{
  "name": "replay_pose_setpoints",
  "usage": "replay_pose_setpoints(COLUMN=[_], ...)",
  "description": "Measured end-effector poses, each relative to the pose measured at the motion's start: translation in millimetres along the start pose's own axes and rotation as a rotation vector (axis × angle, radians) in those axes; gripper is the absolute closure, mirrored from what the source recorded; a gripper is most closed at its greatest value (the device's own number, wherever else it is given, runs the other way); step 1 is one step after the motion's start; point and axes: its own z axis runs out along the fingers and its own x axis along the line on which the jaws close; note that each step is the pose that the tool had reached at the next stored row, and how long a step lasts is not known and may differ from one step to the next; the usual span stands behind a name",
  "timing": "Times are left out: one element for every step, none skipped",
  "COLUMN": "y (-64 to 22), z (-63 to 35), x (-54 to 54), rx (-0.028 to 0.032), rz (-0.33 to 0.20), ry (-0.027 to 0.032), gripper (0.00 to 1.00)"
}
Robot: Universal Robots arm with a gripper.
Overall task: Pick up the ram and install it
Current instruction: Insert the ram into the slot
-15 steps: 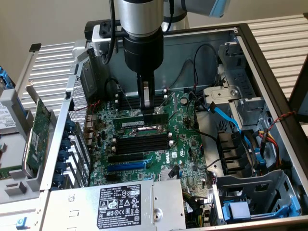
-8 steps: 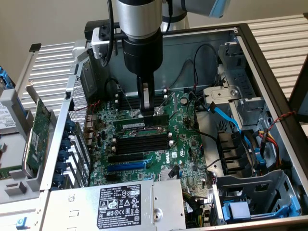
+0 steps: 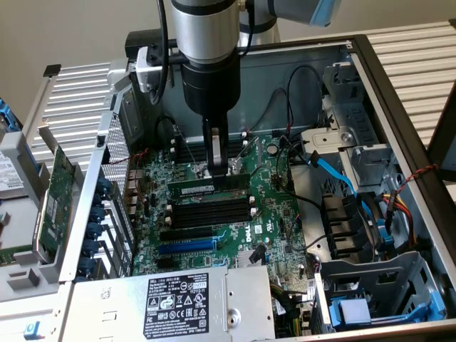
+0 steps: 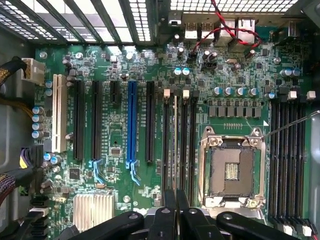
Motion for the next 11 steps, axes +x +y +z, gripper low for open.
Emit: replay_pose_setpoints(y=[0.0,0.1,0.2,0.2,0.3,0.3,0.3,0.3,0.4,0.4,0.4], z=[0.6,1.2,1.9,2.6,3.4,4.3,5.4,6.5,7.9,9.1,10.4], x=[0.1,0.2,0.2,0.3,0.4,0.4,0.5,0.5,0.5,0.4,0.4], rx=[-0.0001,0.0000,0.0000,0.0001,0.0001,0.0001,0.0001,0.0001,0.0000,0.0001,0.0002], rz=[0.000,0.000,0.000,0.000,0.000,0.000,0.000,0.000,0.000,0.000,0.000], ry=[0.0005,0.0009,0.0013,0.0017,0.0022,0.0026,0.0031,0.0038,0.0045,0.0049,0.0052], gripper=[0.87,0.87,0.87,0.87,0.87,0.87,0.87,0.87,0.87,0.87,0.87])
